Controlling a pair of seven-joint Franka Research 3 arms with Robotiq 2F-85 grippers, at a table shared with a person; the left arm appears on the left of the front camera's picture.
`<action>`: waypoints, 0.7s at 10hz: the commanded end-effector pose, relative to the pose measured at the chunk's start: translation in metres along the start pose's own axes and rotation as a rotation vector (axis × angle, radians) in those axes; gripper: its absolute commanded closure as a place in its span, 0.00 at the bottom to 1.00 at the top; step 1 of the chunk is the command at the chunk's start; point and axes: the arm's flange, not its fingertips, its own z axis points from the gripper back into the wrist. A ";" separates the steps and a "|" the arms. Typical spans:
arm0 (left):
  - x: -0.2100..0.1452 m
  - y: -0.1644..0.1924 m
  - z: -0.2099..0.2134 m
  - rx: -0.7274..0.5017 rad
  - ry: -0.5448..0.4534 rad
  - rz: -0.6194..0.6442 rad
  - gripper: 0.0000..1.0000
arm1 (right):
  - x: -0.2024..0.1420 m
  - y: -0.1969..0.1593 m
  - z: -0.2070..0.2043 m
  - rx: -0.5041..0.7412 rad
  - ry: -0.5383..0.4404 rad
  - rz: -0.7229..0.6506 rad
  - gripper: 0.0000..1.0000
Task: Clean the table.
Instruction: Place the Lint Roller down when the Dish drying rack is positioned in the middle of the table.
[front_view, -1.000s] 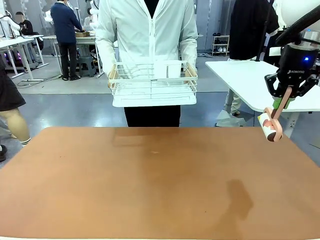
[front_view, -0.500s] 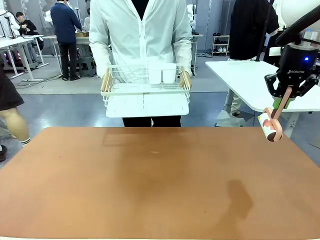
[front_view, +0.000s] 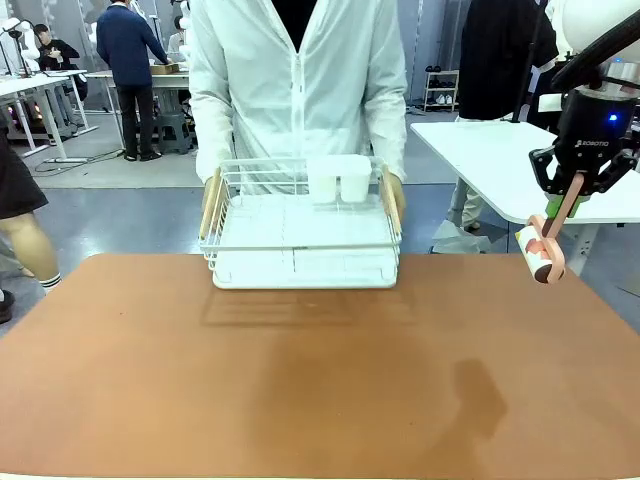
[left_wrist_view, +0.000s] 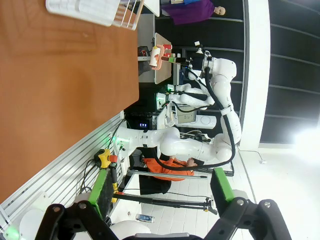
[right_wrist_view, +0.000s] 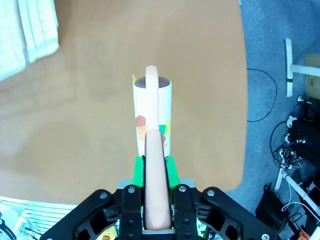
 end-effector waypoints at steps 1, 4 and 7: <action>-0.003 -0.001 0.001 -0.009 0.000 -0.005 0.00 | 0.002 0.002 0.004 -0.010 0.001 -0.009 0.79; -0.003 -0.001 0.001 -0.009 0.000 -0.005 0.00 | 0.002 0.002 0.004 -0.010 0.001 -0.009 0.79; -0.003 -0.001 0.001 -0.009 0.000 -0.005 0.00 | 0.002 0.002 0.004 -0.010 0.001 -0.009 0.79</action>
